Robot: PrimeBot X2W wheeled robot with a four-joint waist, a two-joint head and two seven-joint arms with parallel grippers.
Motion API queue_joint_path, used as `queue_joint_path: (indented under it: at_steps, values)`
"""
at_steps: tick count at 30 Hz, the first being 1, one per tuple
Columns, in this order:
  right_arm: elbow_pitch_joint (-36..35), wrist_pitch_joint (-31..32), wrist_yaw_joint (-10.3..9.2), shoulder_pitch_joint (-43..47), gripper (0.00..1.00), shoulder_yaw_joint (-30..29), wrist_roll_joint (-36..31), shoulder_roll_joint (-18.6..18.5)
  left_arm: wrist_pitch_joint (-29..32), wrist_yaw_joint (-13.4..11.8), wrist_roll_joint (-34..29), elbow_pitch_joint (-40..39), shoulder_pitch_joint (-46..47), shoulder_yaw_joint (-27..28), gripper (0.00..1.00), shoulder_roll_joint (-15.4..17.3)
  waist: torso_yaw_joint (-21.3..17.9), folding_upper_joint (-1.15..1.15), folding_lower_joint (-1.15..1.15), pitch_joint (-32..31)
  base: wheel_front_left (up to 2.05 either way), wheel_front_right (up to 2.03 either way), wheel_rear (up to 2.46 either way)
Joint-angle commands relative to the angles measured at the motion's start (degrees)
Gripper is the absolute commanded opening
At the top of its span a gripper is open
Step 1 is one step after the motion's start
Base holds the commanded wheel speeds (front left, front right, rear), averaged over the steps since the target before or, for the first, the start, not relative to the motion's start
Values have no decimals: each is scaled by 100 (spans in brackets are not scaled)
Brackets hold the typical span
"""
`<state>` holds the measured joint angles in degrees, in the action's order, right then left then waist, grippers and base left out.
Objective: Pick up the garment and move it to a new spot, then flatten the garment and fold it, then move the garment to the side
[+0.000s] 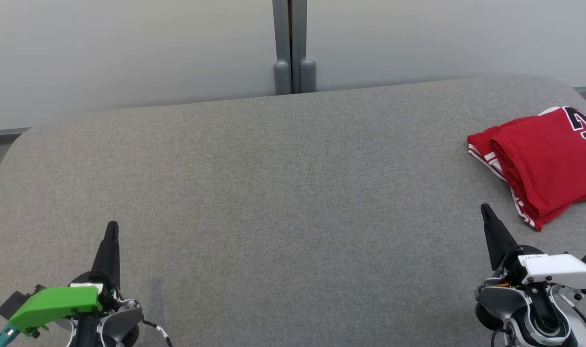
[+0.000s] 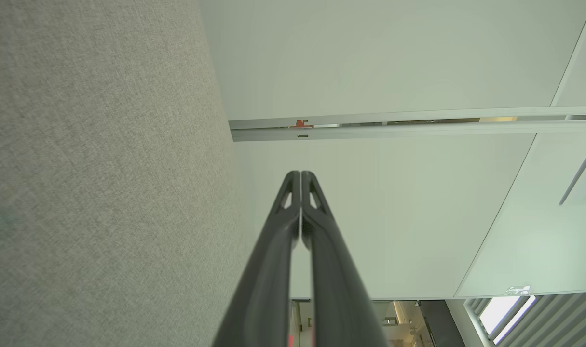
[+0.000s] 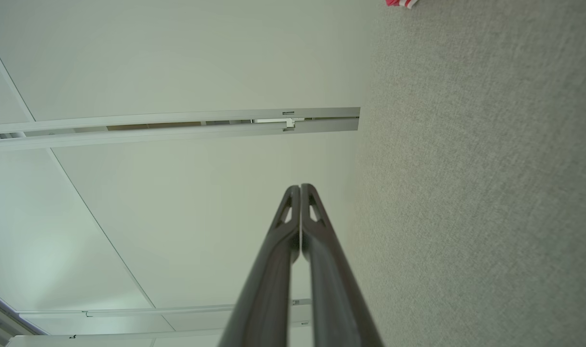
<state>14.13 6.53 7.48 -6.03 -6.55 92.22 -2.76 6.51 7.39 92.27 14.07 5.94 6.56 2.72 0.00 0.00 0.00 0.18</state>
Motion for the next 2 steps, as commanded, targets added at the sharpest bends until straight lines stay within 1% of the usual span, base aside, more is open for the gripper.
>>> queue_joint_path:
  at_steps: [1,2]
  values:
    - [-28,20,2,-30,0,-9,37,-21,25,33,27,-8,57,14,0,29,0,0,0,0,0,0,0]
    - [-28,20,2,-30,0,-9,37,-21,24,33,27,-6,57,14,0,29,0,0,0,0,0,0,0]
